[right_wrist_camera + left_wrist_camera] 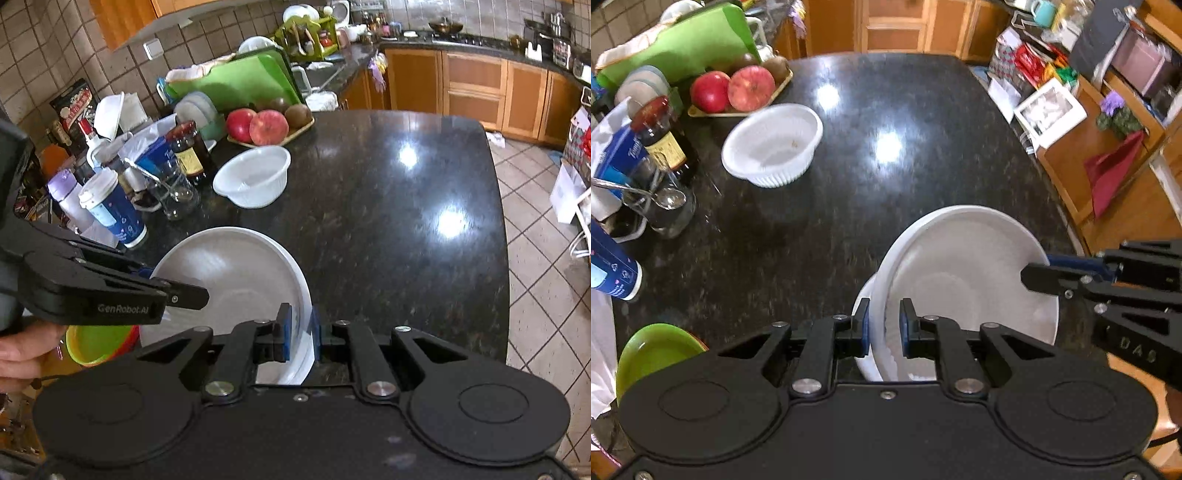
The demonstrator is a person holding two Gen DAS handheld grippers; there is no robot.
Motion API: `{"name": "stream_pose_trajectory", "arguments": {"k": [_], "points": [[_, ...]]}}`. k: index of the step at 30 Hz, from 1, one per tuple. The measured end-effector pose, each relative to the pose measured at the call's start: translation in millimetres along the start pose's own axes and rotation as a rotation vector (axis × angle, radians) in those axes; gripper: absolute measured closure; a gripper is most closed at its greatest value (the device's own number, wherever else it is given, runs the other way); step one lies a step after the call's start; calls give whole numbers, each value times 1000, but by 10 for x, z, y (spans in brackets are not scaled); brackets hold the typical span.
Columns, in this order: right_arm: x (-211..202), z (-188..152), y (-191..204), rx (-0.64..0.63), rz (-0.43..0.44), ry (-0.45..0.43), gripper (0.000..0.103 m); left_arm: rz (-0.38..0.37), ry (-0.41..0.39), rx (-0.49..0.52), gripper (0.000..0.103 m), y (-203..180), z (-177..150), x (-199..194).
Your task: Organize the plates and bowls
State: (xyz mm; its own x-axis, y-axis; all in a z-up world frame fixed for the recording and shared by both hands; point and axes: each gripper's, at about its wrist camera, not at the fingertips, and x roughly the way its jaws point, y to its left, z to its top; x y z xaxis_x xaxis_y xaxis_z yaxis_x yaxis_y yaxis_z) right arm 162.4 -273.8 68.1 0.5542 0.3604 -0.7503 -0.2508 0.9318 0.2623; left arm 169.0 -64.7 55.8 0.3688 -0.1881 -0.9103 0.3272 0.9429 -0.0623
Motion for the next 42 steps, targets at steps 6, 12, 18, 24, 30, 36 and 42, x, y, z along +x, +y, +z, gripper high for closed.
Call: {"name": "stream_pose_trajectory", "arguments": {"k": [6, 12, 18, 24, 30, 36, 42], "points": [[80, -115, 17, 15, -7, 32, 90, 1, 25, 26, 84, -16, -79, 119], [109, -134, -14, 31, -23, 32, 86, -15, 14, 48, 83, -13, -181, 112], [98, -125, -35, 24, -20, 23, 86, -2, 6, 40, 83, -3, -181, 134], [86, -113, -35, 8, -9, 22, 86, 18, 3, 26, 82, 12, -198, 140], [80, -109, -53, -10, 5, 25, 86, 26, -2, -1, 82, 33, -206, 133], [55, -85, -84, -33, 28, 27, 86, 45, -8, -38, 82, 33, -225, 109], [29, -7, -98, -77, 72, 20, 86, 80, -48, -92, 82, 45, -229, -12]]}}
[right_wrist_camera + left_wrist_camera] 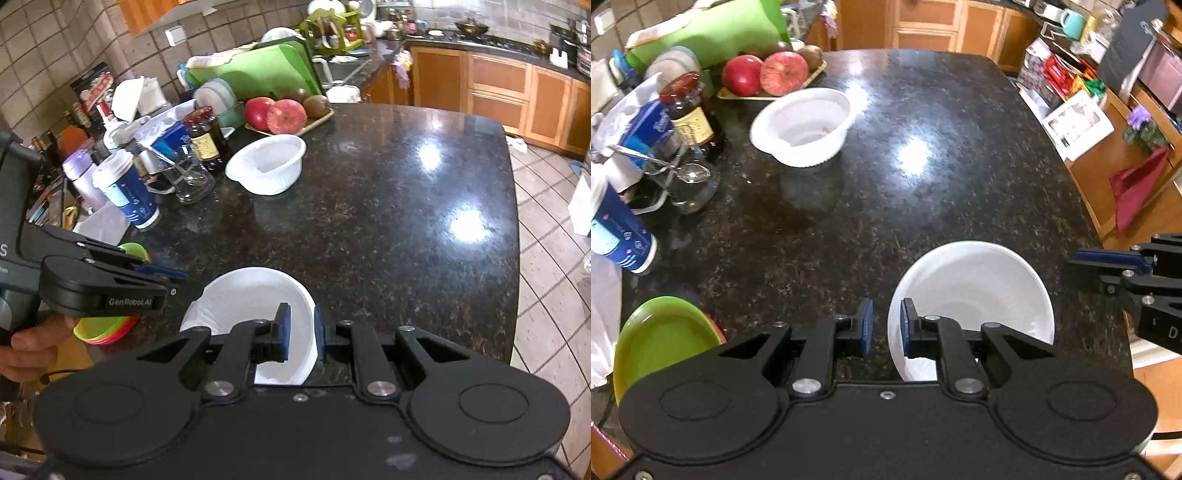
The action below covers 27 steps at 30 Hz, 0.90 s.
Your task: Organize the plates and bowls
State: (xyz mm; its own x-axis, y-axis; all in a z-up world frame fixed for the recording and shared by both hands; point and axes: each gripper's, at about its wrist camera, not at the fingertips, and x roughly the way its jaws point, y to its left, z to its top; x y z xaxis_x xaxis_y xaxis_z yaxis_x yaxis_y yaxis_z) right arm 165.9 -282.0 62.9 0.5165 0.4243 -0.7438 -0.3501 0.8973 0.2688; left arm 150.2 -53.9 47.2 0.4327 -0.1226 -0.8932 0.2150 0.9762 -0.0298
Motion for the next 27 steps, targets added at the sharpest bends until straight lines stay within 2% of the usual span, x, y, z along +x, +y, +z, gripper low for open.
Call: {"name": "stream_pose_trajectory", "arguments": {"k": [11, 15, 22, 27], "points": [[-106, 367, 120, -104, 147, -60, 83, 106, -145, -159, 82, 290, 117, -365], [-89, 544, 269, -107, 161, -92, 79, 137, -181, -185, 82, 502, 233, -412], [49, 882, 574, -48, 121, -151, 77, 135, -194, -154, 81, 880, 518, -325], [358, 1150, 782, 14, 18, -165, 77, 83, -183, -108, 80, 1123, 767, -214]]}}
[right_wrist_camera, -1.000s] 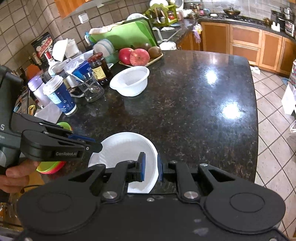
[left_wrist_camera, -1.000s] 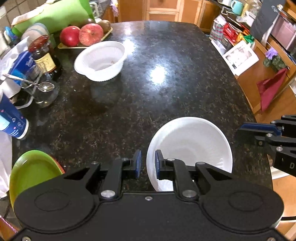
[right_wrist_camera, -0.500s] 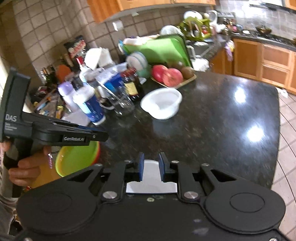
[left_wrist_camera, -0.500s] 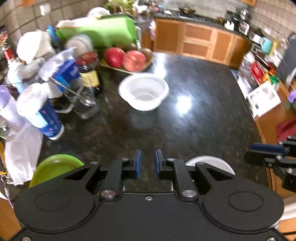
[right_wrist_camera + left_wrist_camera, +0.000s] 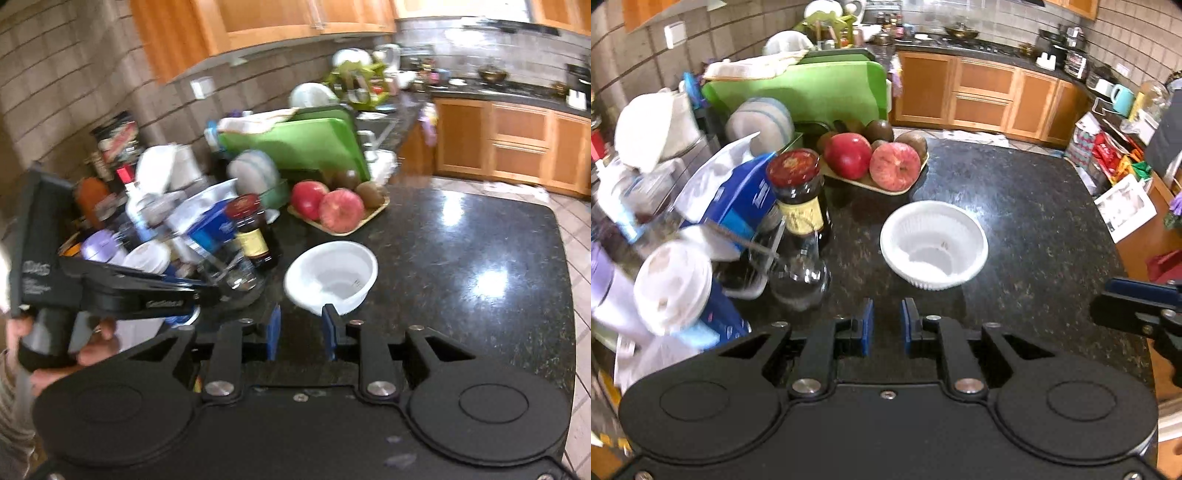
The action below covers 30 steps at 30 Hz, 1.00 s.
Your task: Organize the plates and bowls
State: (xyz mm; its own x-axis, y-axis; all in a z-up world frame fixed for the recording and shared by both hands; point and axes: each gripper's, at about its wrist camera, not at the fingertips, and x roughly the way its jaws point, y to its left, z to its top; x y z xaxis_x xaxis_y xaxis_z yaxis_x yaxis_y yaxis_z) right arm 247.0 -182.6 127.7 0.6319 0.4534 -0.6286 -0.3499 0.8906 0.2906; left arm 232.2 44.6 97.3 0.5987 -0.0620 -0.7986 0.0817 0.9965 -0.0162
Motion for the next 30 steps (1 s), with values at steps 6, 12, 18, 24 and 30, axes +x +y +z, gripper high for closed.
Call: {"name": "stream_pose_trajectory", "arguments": {"k": [6, 12, 18, 24, 30], "points": [[501, 173, -34, 125, -100, 17, 76, -38, 13, 26, 77, 161, 259, 281], [910, 278, -122, 138, -172, 88, 78, -71, 107, 75, 77, 106, 458, 647], [1246, 352, -269, 126, -200, 148, 78, -37, 182, 73, 77, 39, 592, 1012], [1509, 388, -495, 147, -183, 177, 78, -4, 158, 39, 77, 82, 670, 1127], [1720, 414, -595, 125, -159, 207, 78, 9, 178, 12, 77, 150, 695, 1244]]}}
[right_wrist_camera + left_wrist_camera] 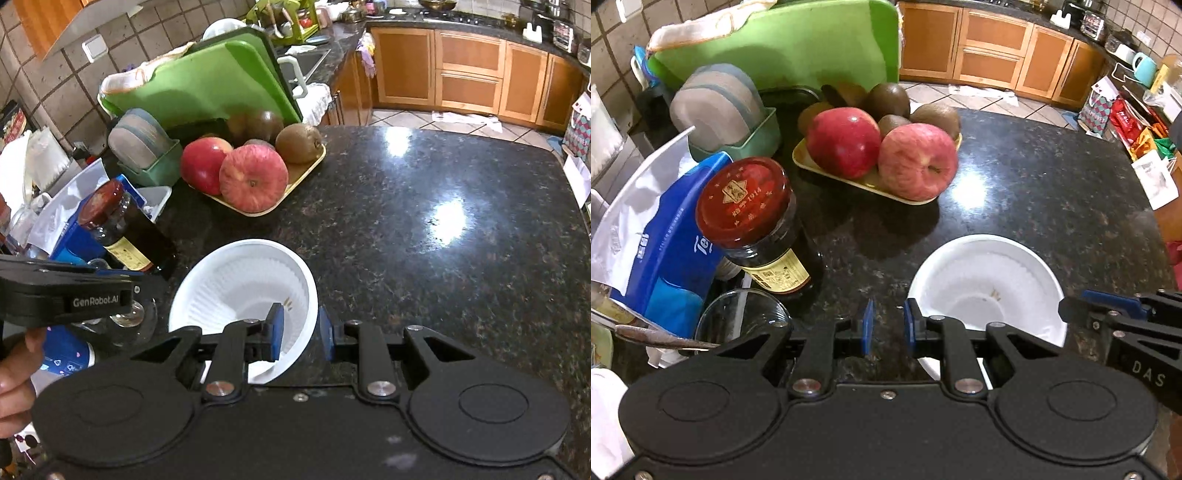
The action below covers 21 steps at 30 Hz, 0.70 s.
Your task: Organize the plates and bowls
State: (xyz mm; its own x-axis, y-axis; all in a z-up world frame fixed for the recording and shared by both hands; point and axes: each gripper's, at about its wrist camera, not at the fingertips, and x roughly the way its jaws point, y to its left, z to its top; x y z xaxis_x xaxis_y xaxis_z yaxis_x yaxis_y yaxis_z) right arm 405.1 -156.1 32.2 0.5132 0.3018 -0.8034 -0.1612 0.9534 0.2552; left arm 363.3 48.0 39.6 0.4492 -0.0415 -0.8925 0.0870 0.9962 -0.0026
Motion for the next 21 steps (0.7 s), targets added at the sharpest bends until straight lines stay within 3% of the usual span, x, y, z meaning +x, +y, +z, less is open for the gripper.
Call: {"name": "stream_pose_trajectory", "arguments": {"k": [9, 21], "points": [[163, 23, -61, -16, 6, 24, 78, -45, 17, -20, 77, 13, 68, 84], [312, -44, -8, -38, 4, 63, 81, -47, 66, 9, 77, -117, 81, 375]]}}
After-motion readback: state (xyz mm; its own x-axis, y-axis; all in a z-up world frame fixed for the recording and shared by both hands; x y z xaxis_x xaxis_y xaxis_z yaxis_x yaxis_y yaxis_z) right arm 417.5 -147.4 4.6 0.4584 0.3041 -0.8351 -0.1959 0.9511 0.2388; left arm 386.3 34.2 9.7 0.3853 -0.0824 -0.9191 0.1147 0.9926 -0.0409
